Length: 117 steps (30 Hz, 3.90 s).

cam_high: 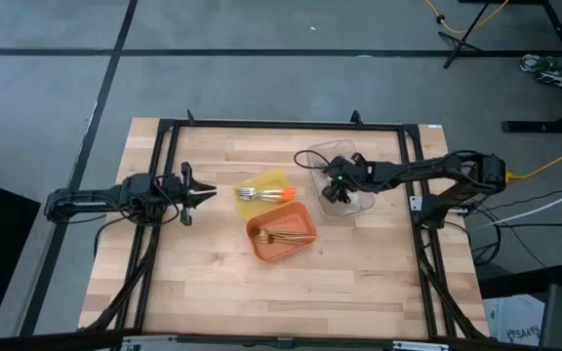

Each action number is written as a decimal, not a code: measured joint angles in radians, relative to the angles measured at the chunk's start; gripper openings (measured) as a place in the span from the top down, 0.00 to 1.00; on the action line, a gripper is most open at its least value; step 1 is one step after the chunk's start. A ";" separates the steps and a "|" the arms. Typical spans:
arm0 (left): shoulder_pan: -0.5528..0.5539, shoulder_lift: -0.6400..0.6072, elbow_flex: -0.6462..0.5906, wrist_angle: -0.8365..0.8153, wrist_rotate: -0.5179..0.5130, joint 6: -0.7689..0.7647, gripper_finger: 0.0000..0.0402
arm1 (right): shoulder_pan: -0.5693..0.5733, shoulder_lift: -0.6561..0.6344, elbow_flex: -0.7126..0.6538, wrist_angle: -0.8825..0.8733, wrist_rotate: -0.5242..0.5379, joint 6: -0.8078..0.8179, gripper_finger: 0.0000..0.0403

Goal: Sort silverware by color (type)
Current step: Put the black fork into the transparent bin, then return to Home Position

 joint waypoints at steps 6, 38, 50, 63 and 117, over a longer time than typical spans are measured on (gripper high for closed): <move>0.000 0.000 0.000 0.000 0.000 0.000 0.84 | -0.046 0.004 -0.051 0.025 0.000 0.000 1.00; 0.000 0.000 0.000 0.000 0.000 0.000 0.84 | -0.056 0.005 -0.077 0.027 0.000 0.003 0.84; 0.000 0.000 0.000 0.000 0.000 0.000 0.84 | -0.056 0.003 -0.012 0.026 -0.095 -0.030 0.90; 0.000 0.000 0.000 0.000 0.000 0.000 0.84 | -0.055 0.002 0.224 0.013 -0.337 -0.151 0.95; 0.000 0.000 0.000 0.000 0.000 0.000 0.84 | 0.199 -0.838 -0.408 0.374 -0.501 -0.275 1.00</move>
